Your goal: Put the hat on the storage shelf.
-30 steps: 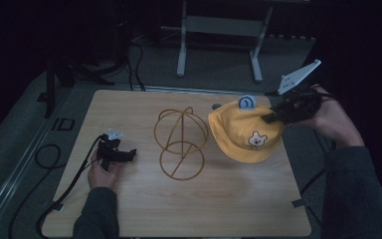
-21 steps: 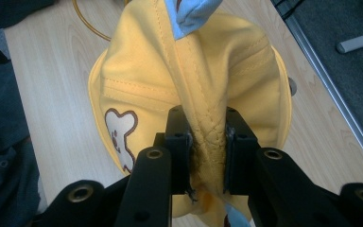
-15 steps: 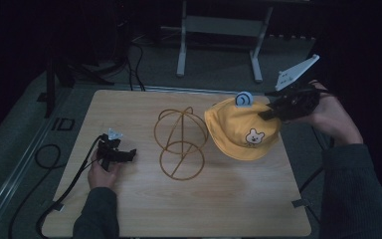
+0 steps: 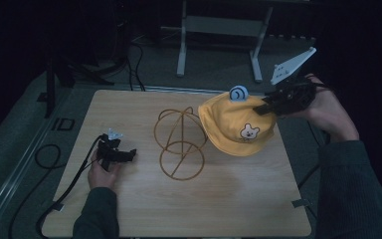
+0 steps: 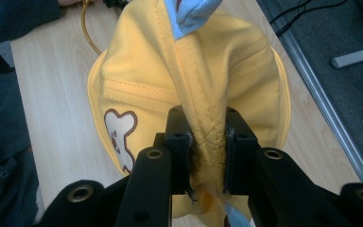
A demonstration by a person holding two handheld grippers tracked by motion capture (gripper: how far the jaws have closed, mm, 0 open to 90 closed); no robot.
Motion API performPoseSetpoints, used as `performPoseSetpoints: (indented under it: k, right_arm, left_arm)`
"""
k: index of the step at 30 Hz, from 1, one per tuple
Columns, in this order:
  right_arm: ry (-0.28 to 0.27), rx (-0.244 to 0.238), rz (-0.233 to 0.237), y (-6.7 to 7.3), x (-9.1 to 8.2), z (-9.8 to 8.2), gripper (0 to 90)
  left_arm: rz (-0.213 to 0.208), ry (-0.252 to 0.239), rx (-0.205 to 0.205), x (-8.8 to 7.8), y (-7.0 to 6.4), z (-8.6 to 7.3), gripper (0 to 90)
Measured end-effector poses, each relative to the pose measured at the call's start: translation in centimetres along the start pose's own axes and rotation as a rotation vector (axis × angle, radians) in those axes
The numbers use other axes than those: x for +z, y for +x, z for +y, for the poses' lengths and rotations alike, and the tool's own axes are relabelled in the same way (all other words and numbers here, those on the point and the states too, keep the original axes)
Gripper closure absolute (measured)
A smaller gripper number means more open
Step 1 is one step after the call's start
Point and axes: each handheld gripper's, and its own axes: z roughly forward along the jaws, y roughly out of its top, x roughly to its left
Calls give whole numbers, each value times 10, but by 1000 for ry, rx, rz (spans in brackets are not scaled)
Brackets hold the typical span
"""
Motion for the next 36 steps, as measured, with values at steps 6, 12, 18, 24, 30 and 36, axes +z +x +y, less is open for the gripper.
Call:
performPoseSetpoints:
  k: [6, 12, 18, 24, 30, 36]
  right_arm:
    - [-7, -8, 0, 1, 0, 6, 760]
    - [-10, -15, 7, 3, 2, 11, 760]
    - [-19, -22, 7, 4, 4, 16, 760]
    - [-28, -32, 1, 6, 4, 20, 760]
    - [-30, -32, -1, 6, 4, 23, 760]
    - [-44, -33, -4, 8, 5, 27, 760]
  left_arm:
    - [0, 0, 0, 0, 0, 0, 92]
    - [0, 0, 0, 0, 0, 0, 92]
    - [0, 0, 0, 0, 0, 0, 92]
    - [0, 0, 0, 0, 0, 0, 92]
    - [0, 0, 0, 0, 0, 0, 93]
    - [0, 0, 0, 0, 0, 0, 93]
